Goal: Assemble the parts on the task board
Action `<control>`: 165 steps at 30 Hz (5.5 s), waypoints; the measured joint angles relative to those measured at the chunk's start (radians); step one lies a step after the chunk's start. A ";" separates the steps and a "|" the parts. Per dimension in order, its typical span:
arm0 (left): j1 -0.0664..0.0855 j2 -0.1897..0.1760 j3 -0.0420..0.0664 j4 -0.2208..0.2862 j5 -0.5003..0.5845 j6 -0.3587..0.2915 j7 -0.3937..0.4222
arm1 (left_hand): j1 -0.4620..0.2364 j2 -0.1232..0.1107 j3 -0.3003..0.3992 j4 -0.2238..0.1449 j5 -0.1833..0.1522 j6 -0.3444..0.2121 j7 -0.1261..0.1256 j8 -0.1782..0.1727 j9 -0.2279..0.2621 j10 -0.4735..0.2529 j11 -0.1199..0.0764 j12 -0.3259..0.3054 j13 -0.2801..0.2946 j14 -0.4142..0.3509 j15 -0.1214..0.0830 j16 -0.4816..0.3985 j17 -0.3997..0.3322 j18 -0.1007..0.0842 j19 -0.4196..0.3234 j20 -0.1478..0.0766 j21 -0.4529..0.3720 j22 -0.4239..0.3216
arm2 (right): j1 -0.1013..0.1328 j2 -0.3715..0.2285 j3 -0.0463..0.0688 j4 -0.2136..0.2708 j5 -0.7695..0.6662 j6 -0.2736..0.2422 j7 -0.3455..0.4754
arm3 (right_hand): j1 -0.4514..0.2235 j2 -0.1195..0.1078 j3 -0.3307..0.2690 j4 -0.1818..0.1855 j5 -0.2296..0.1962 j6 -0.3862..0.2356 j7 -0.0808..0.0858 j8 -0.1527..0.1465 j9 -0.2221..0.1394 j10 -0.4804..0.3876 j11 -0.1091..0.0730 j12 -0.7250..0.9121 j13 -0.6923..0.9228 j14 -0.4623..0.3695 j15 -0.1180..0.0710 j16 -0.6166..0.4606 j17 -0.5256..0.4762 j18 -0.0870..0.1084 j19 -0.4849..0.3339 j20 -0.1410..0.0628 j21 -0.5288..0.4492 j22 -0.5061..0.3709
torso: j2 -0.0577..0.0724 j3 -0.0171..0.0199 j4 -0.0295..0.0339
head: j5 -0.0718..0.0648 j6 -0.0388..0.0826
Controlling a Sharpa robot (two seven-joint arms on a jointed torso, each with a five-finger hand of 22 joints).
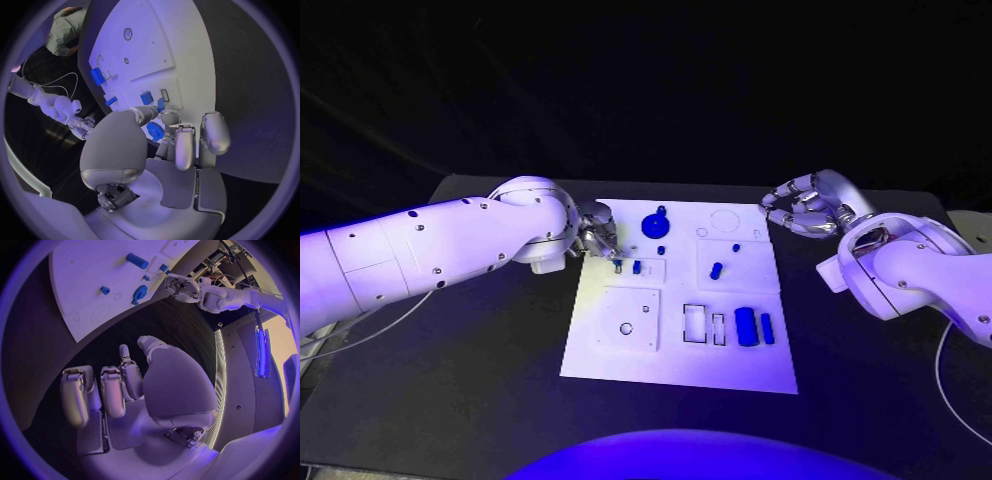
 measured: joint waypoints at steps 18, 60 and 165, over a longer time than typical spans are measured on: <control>-0.004 0.010 -0.002 -0.008 -0.009 0.036 -0.024 | -0.004 -0.007 0.003 0.003 0.020 0.015 -0.004 -0.004 -0.005 0.011 0.000 0.004 0.007 0.000 0.000 0.000 0.000 0.000 0.004 0.004 0.000 0.001 | 0.000 -0.001 0.000 0.001 0.000 0.002 0.000 | 0.000 0.000 0.000 0.000 0.000 0.000 0.000 0.000 0.000 0.000 0.000 0.000 0.000 0.000 0.000 0.000 0.000 0.000 0.000 0.000 0.000 0.000 | 0.000 0.0001 0.0006 | -0.001 -0.004; -0.006 0.014 -0.005 -0.005 0.000 0.042 -0.038 | -0.093 -0.031 0.052 -0.053 0.127 0.045 -0.020 0.001 0.013 0.068 -0.025 0.030 0.049 0.000 -0.022 0.010 0.000 0.000 0.023 -0.016 0.015 0.034 | 0.000 -0.003 0.000 0.001 0.000 0.002 0.000 | 0.000 0.000 0.000 0.000 0.000 0.000 0.000 0.000 0.000 0.000 0.000 0.000 0.000 0.000 0.000 0.000 0.000 0.000 0.000 0.000 0.000 0.000 | 0.000 0.0001 -0.0001 | -0.001 -0.006; -0.007 0.021 -0.004 -0.042 0.032 0.024 -0.044 | -0.281 -0.038 -0.223 0.062 0.102 0.112 -0.055 -0.004 0.042 0.074 -0.036 0.032 0.035 0.000 -0.036 0.023 0.000 -0.016 0.043 -0.028 0.027 0.068 | -0.001 -0.006 0.000 -0.001 0.005 -0.004 0.010 | -0.044 -0.019 0.012 0.001 0.000 -0.007 0.000 0.004 -0.004 -0.004 -0.004 -0.010 0.001 0.000 0.000 -0.008 -0.001 0.000 0.000 0.000 -0.016 0.000 | 0.000 -0.0006 -0.0005 | -0.007 -0.012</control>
